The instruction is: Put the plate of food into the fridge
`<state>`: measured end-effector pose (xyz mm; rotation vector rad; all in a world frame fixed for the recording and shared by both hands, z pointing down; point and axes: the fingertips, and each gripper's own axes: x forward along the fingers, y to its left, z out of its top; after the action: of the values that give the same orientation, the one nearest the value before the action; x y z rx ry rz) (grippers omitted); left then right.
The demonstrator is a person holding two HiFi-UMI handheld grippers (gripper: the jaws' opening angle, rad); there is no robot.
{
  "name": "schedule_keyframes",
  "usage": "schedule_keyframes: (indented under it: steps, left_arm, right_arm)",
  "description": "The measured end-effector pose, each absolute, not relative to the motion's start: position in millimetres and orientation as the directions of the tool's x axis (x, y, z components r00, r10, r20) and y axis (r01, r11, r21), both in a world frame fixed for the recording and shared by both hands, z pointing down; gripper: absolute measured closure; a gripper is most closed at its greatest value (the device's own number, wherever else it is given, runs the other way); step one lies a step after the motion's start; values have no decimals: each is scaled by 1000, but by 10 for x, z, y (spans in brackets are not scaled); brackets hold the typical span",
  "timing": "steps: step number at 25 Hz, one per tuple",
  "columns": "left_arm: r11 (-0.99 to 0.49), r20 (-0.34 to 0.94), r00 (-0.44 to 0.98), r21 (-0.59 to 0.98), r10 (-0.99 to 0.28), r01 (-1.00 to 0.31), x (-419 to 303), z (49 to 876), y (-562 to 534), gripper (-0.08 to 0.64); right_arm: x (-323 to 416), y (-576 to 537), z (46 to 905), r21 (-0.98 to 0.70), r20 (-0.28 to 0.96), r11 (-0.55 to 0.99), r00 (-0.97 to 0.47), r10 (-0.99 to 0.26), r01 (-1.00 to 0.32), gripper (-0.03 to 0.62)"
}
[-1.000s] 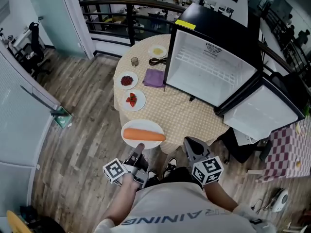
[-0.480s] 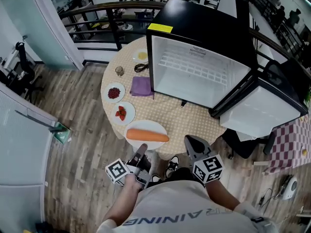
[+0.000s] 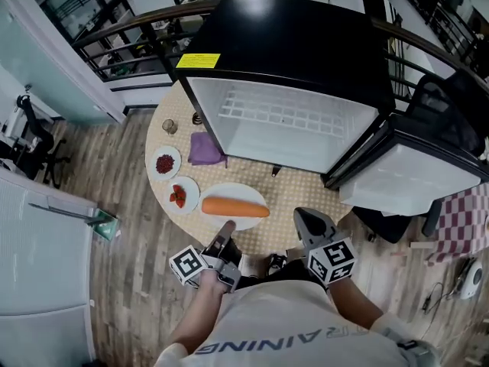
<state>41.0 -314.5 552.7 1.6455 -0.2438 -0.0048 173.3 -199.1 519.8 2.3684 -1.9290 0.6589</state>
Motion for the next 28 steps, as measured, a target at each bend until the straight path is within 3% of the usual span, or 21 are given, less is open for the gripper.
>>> schedule_keyframes:
  steps: [10, 28]
  left_arm:
    - [-43, 130, 983, 990, -132, -137, 1149, 5699, -3330, 535]
    - [-18, 210, 968, 977, -135, -214, 2346, 6371, -3996, 535]
  right_arm:
    - [1962, -1849, 5318, -250, 365, -284, 181, -913, -926, 572]
    - [2077, -1890, 5411, -234, 411, -328, 213, -886, -915, 572]
